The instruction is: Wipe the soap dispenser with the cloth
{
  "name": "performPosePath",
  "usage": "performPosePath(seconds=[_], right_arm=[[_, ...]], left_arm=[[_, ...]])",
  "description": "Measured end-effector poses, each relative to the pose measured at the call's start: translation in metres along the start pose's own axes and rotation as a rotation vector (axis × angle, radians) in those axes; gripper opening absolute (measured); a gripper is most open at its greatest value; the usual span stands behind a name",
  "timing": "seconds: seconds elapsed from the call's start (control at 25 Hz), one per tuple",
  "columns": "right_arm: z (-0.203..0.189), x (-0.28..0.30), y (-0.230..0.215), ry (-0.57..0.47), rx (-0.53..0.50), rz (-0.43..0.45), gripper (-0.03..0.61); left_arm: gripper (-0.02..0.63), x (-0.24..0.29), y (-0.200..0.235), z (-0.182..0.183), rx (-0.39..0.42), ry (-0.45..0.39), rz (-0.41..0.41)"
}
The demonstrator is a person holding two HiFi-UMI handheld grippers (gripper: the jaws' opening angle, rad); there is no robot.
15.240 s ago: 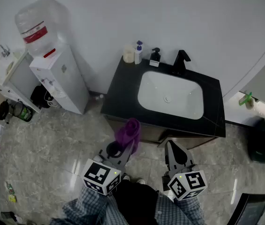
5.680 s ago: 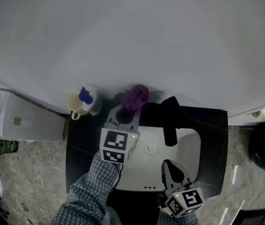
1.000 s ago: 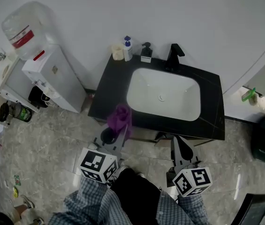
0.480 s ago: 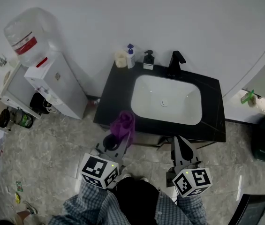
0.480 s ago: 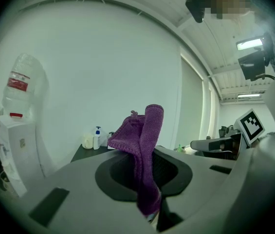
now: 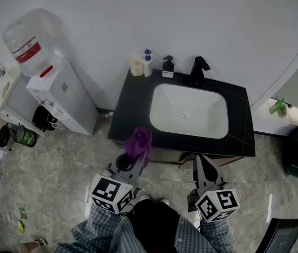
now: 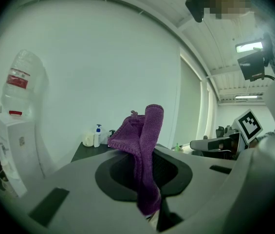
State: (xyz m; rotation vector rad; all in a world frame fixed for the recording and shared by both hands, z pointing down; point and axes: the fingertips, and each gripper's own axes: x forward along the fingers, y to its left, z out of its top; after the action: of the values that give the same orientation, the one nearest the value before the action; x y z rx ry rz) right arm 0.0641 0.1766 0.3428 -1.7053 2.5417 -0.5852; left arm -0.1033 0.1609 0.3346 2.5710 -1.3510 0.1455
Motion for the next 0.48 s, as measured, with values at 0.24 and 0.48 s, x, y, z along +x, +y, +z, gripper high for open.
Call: performPosePath(seconds=[0.24, 0.48], right_arm=[[0.006, 0.000, 0.007, -0.012, 0.009, 0.012, 0.018], [0.007, 0.001, 0.012, -0.015, -0.003, 0.024, 0.018]], left_arm=[[0.060, -0.002, 0.000, 0.001, -0.002, 0.002, -0.017], [0.060, -0.008, 0.003, 0.001, -0.002, -0.002, -0.013]])
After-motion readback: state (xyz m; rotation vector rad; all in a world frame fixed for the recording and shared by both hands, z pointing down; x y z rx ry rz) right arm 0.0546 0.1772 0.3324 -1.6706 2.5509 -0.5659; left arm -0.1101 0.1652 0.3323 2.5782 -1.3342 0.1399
